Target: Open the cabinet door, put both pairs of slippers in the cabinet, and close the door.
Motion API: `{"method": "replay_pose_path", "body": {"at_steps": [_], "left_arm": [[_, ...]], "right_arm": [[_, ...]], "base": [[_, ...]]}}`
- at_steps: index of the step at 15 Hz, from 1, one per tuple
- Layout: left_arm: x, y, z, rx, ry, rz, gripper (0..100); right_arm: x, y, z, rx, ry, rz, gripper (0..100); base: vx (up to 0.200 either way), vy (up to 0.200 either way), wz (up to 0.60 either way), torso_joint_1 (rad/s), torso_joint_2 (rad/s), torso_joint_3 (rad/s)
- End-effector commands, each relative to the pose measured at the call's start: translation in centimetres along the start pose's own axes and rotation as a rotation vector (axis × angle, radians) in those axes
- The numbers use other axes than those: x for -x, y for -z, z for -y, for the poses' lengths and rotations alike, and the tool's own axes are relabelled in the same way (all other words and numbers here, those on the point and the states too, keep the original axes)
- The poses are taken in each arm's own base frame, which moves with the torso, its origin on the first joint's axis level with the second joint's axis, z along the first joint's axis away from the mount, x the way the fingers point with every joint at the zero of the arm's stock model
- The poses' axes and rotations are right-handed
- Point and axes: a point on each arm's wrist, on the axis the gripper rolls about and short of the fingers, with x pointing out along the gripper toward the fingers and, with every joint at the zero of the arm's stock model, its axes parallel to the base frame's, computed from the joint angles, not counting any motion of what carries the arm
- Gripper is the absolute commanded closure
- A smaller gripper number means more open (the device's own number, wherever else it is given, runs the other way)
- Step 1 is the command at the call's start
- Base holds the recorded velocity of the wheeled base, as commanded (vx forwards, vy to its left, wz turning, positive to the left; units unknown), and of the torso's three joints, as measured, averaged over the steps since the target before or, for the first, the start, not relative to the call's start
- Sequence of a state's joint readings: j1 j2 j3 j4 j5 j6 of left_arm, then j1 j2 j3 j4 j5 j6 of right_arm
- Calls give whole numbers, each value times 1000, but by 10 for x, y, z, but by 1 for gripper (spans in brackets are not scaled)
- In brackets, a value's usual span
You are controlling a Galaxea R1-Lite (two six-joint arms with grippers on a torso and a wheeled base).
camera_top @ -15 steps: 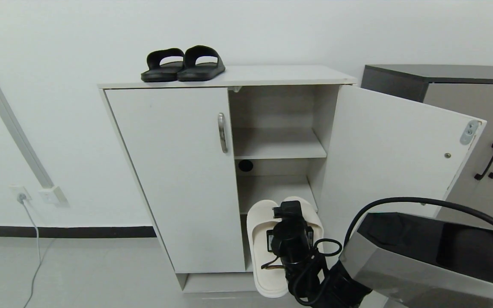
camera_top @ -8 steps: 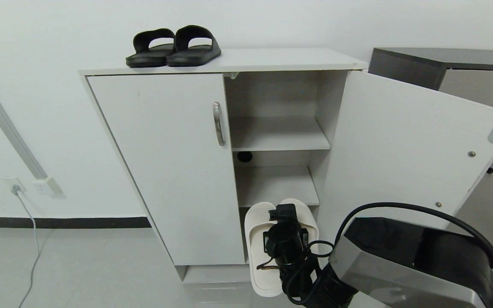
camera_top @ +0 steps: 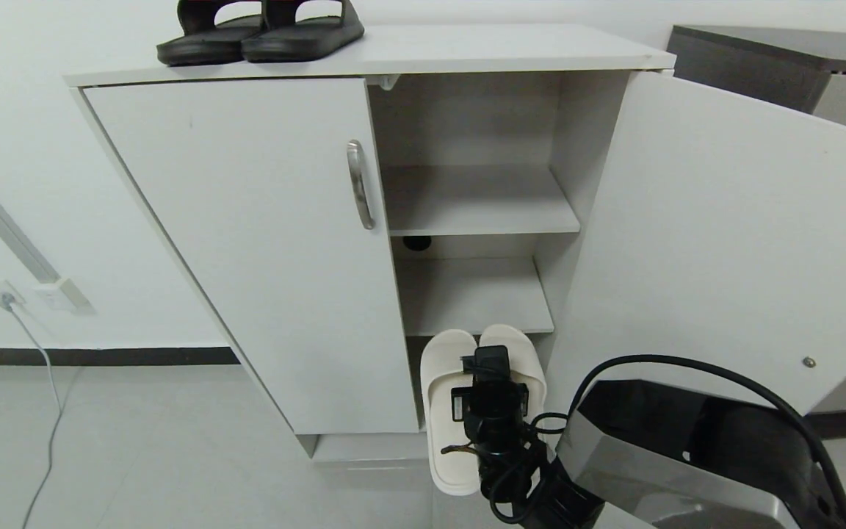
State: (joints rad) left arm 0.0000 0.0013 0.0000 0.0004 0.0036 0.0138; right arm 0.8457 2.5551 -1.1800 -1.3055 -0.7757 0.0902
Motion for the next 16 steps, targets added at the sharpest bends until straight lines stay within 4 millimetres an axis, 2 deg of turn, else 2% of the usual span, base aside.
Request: {"method": "replay_pose_path", "body": {"at_steps": [1, 5, 8, 11, 16], "left_arm": [[0, 0, 0, 0, -1, 0, 100], [0, 0, 0, 2, -1, 0, 100], [0, 0, 0, 3, -1, 0, 100], [0, 0, 0, 3, -1, 0, 100], [0, 0, 0, 5, -1, 0, 100]], "right_arm": [[-6, 13, 6, 49, 22, 45, 100], [-7, 12, 7, 46, 26, 58, 100], [-7, 8, 7, 29, 26, 78, 100], [-4, -14, 6, 5, 25, 113, 100], [-3, -19, 7, 20, 31, 128, 100]], "base": [[0, 0, 0, 7, 2, -193], [0, 0, 0, 4, 2, -177], [0, 0, 0, -1, 1, -24], [0, 0, 0, 0, 0, 0], [0, 0, 0, 0, 0, 0]]}}
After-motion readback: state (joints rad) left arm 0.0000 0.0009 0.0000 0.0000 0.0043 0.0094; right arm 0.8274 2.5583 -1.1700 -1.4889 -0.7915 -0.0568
